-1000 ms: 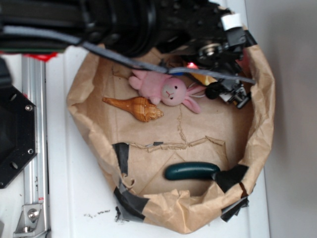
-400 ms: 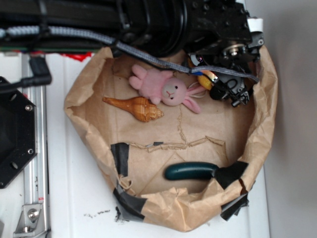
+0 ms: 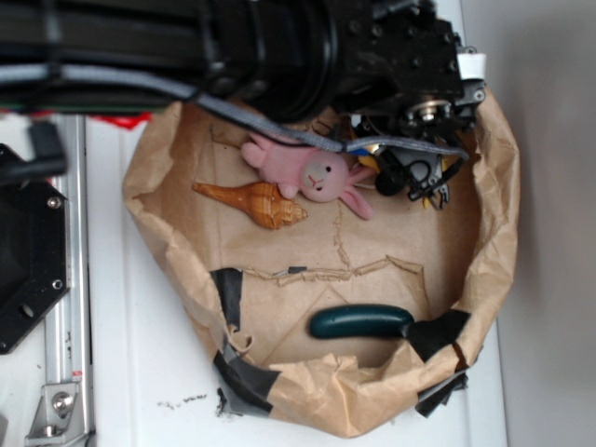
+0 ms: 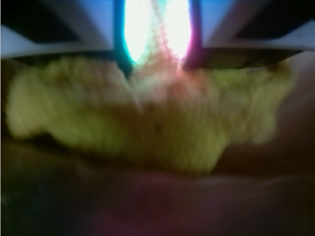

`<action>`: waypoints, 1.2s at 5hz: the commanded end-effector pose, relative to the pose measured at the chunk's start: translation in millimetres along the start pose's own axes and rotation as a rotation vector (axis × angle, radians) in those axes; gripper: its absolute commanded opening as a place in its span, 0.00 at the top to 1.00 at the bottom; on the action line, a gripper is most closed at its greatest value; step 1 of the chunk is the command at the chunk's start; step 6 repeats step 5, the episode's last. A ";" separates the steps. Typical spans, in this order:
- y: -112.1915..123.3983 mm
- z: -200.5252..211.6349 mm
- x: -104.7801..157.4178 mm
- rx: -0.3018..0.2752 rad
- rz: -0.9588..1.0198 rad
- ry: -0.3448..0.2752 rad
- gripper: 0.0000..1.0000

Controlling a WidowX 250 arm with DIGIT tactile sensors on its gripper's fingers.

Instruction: Grab the yellow cloth.

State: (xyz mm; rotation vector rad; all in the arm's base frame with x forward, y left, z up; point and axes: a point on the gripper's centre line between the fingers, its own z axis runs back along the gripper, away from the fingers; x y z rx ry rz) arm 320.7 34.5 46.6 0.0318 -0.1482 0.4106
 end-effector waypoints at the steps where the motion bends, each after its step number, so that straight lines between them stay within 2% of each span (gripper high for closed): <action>1: -23.4 117.5 -21.1 -0.032 -0.413 -0.121 1.00; 2: -36.3 131.4 -34.7 0.020 -0.464 0.032 1.00; 3: -40.7 134.3 -43.6 0.068 -0.530 0.079 1.00; 4: -34.4 134.2 -42.9 0.059 -0.511 0.047 1.00; 5: -30.0 127.1 -33.1 0.096 -0.467 0.081 1.00; 6: -30.0 127.1 -33.1 0.096 -0.467 0.081 1.00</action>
